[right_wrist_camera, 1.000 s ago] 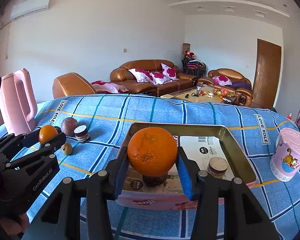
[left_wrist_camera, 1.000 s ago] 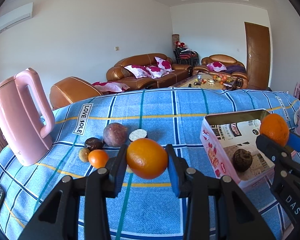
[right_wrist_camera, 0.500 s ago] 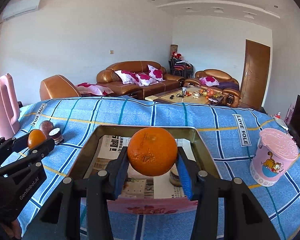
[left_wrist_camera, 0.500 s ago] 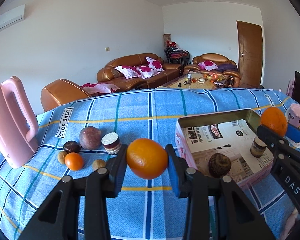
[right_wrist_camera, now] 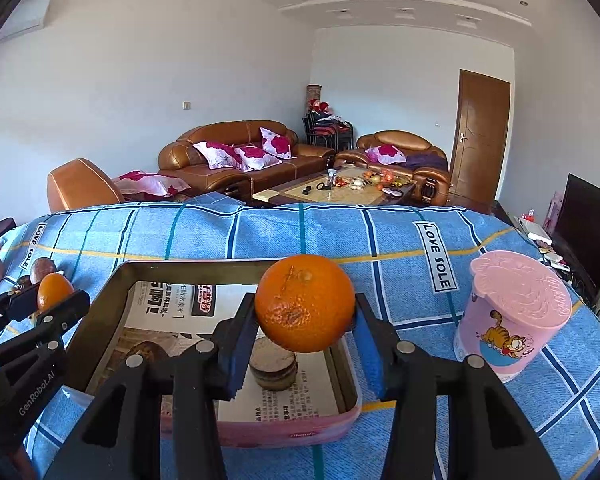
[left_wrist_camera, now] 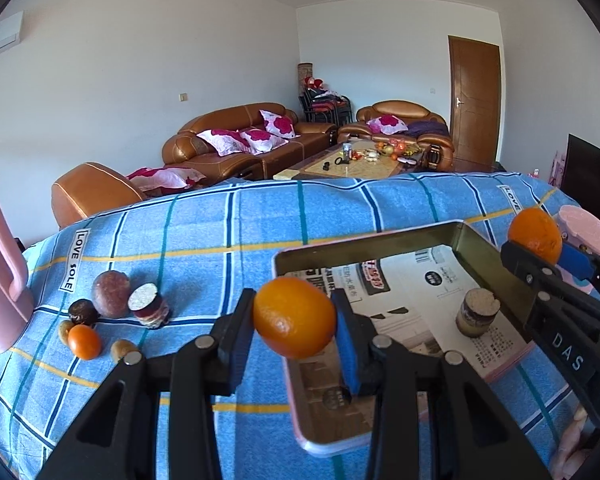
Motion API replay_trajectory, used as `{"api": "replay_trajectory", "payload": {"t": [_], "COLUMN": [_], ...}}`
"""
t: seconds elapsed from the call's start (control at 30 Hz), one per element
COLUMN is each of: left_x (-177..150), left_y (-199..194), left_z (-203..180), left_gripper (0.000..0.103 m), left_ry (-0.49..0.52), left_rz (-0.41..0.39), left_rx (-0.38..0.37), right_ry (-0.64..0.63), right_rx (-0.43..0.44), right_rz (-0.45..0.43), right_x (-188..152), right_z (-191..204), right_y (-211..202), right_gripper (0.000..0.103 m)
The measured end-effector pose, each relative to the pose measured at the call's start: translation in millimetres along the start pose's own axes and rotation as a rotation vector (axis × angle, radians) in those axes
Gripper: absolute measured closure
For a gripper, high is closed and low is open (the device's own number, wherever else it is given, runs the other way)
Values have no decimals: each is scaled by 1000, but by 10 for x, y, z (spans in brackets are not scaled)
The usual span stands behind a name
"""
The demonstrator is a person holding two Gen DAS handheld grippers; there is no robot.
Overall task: Organize fruits
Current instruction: 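Carry the orange with the right tool while the left tool carries its orange over the tin box, then open the right tool to drop its orange in the box while the left tool drops its orange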
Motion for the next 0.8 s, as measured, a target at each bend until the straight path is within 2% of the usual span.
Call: {"api": "replay_trajectory", "payload": {"t": [0.13, 0.43, 0.8], "left_x": [78, 133, 109], "left_y": [141, 365, 459], "left_z": [-125, -148, -99], "left_gripper": [64, 64, 64], "left_ry": [8, -22, -51], "left_rz": [29, 94, 126], "left_rx": [-36, -74, -99], "right_ry": [24, 78, 30], "right_rx": [0, 80, 158], "right_rz": [21, 127, 189], "right_x": [41, 48, 23], "right_z": [-50, -60, 110], "right_y": [95, 373, 489], "right_gripper": [54, 54, 54]}}
Point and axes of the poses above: each gripper's, at about its wrist camera, not at the fingertips, and y roughly the way its jaws point, z to its left, x to its top, the point moved 1 cm from there along y, roughly the way its jaws point, and after that the axes turned 9 degrees about y, right-handed, at the moved point
